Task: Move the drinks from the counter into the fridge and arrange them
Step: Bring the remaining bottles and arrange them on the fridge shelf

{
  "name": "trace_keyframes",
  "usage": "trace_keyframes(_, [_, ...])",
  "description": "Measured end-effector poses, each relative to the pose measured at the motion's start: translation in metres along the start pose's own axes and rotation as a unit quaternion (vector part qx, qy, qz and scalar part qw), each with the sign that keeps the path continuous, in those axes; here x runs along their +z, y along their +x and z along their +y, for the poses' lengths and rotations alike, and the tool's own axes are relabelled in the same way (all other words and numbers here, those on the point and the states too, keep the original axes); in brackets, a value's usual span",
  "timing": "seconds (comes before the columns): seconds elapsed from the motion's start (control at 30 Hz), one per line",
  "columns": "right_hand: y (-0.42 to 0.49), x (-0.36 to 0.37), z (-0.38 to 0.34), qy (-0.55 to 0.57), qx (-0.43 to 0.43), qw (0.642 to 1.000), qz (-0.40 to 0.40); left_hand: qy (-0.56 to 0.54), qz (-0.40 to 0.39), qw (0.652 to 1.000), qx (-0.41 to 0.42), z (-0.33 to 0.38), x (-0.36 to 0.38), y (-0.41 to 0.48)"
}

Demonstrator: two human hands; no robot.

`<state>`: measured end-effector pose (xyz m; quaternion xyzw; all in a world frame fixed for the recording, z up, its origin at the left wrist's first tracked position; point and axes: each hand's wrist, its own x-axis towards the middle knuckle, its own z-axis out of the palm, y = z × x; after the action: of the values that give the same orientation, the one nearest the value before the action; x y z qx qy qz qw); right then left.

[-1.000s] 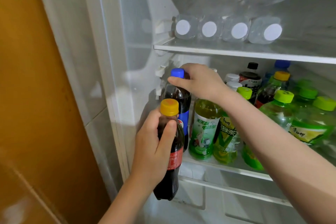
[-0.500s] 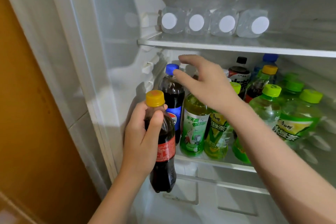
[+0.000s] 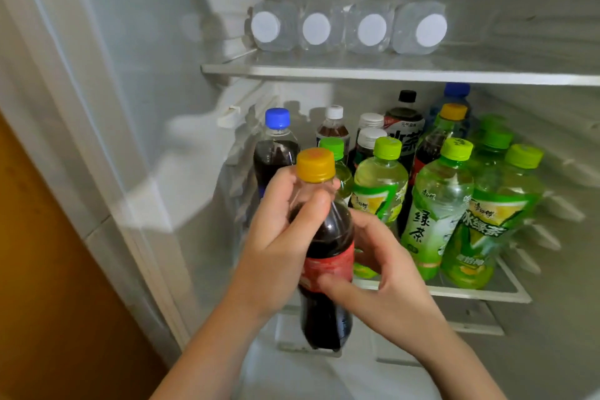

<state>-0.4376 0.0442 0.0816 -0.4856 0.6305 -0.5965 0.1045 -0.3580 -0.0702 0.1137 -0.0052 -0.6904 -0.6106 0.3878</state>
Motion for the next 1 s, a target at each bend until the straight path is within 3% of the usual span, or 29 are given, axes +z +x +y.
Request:
trace_keyframes(0.13, [-0.003,-0.007,0.001,-0.034,0.007,0.997,0.062,0.001,-0.035,0.999,0.014,0.002,0.021,0.004])
trace_keyframes(0.27, [-0.008,-0.015,0.005,-0.065,-0.007,0.991,0.115,0.113,-0.047,0.988,0.092,0.005,0.024,0.009])
trace_keyframes(0.33, [-0.01,-0.019,0.008,-0.076,-0.015,0.986,0.145,0.15,0.006,0.979,0.138,0.003,0.016,0.01])
trace_keyframes(0.43, [-0.014,-0.029,0.012,-0.075,-0.03,0.976,0.202,0.182,0.155,0.956,0.171,-0.011,0.0,0.01])
trace_keyframes(0.53, [-0.014,-0.036,0.015,-0.074,-0.036,0.96,0.269,0.202,0.239,0.942,0.125,-0.028,-0.013,0.011])
trace_keyframes(0.7, [-0.008,-0.044,0.021,-0.131,-0.04,0.943,0.303,0.309,0.169,0.933,0.077,-0.027,-0.026,0.024])
trace_keyframes(0.87, [-0.004,-0.05,0.031,-0.181,-0.027,0.939,0.291,0.426,0.017,0.904,0.031,-0.013,-0.034,0.046])
trace_keyframes(1.0, [-0.005,-0.052,0.039,-0.182,-0.007,0.934,0.306,0.495,-0.027,0.869,0.003,-0.017,-0.036,0.056])
